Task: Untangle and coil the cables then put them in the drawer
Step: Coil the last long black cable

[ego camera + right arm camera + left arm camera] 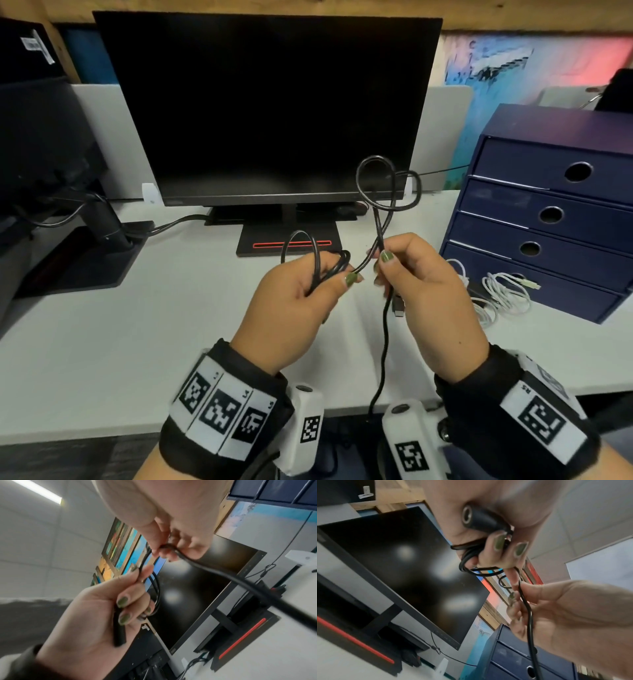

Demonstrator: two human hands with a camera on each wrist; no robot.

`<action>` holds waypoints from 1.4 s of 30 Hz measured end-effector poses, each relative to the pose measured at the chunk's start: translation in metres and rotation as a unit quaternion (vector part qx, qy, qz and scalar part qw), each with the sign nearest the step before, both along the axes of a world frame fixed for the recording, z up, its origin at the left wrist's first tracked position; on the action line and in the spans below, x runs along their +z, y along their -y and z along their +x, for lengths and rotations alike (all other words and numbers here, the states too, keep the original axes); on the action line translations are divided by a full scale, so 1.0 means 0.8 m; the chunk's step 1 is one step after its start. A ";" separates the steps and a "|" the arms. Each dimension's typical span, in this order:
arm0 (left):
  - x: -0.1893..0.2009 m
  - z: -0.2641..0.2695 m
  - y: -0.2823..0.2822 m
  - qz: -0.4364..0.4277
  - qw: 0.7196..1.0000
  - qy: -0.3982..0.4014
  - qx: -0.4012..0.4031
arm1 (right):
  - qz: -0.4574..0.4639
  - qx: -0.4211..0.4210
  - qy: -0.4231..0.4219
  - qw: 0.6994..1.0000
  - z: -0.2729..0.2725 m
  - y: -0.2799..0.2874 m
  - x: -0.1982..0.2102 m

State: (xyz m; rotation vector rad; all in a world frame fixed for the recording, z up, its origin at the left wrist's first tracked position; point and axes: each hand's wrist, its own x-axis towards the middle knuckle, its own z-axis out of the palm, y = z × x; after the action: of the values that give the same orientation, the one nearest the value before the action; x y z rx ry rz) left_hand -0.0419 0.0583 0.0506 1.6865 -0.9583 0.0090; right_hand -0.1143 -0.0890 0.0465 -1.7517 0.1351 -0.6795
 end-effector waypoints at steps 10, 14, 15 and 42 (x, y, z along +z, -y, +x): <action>-0.010 0.003 0.011 0.174 0.952 0.189 0.168 | 0.010 0.007 -0.039 0.999 -0.006 0.008 0.015; -0.019 -0.005 0.023 0.222 0.940 0.184 0.185 | 0.011 0.067 -0.024 0.997 -0.006 -0.006 0.020; -0.020 -0.004 0.024 0.237 0.933 0.181 0.204 | 0.008 0.080 -0.024 0.997 -0.007 -0.010 0.021; 0.028 0.007 -0.018 -0.024 0.970 0.105 0.218 | -0.277 -0.198 -0.073 0.937 0.003 0.051 0.006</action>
State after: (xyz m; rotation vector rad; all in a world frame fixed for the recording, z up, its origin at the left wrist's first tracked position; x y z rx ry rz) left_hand -0.0362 0.0727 0.0727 1.8457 -0.7149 0.5072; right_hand -0.1122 -0.1298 0.0515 -2.3524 0.4424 -0.9421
